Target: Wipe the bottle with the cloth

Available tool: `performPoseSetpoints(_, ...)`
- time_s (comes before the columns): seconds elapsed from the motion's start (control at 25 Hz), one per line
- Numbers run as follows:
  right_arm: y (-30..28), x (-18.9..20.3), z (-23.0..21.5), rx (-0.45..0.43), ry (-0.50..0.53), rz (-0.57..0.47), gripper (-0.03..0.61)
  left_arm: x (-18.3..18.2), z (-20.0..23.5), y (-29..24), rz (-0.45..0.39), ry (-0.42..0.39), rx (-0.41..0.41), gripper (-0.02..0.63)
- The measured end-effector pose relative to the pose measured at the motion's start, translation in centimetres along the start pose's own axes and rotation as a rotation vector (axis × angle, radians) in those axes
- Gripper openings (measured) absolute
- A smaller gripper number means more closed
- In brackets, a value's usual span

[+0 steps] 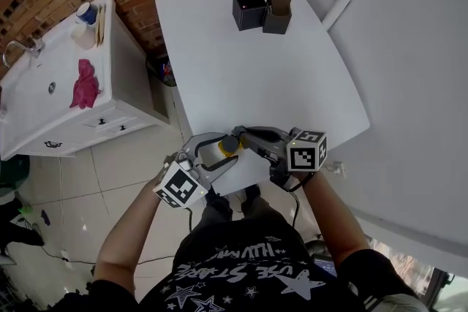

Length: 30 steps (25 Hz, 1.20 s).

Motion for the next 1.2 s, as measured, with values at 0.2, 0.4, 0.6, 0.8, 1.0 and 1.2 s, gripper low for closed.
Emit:
performPoseSetpoints(0.2,-0.3,1.3,-0.9,0.045,-0.044,-0.012,0.037,0.1,0.3,0.0,0.005,-0.007,0.056,0.219)
performPoseSetpoints(0.4,-0.5,2.6,-1.6,0.099,-0.066,-0.01,0.037,0.1,0.7,-0.1,0.018,-0.024,0.105,0.218)
performPoseSetpoints(0.6,-0.3,3.5,-2.0,0.136,-0.086,-0.039,0.037,-0.3,0.9,-0.2,0.02,-0.014,0.101,0.219)
performPoseSetpoints(0.8,0.1,3.6,-1.5,0.149,-0.083,-0.065,0.037,-0.1,0.6,-0.1,0.038,-0.027,0.043,0.245)
performPoseSetpoints(1.0,0.8,3.4,-1.2,0.154,-0.069,-0.081,0.037,0.5,-0.1,1.1,0.014,0.056,-0.093,0.273)
performPoseSetpoints(1.2,1.8,3.0,-0.7,0.157,-0.024,-0.071,0.037,1.3,-2.5,3.0,-0.016,0.264,-0.423,0.295)
Point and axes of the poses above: the fingertips, and each gripper's own axes: y backward along the fingers, z to its left, x out of its underside, the point moved 10 cm from there along y, backward along the fingers, and after that the axes turned 2 degrees about z, right-handed, at the moved point
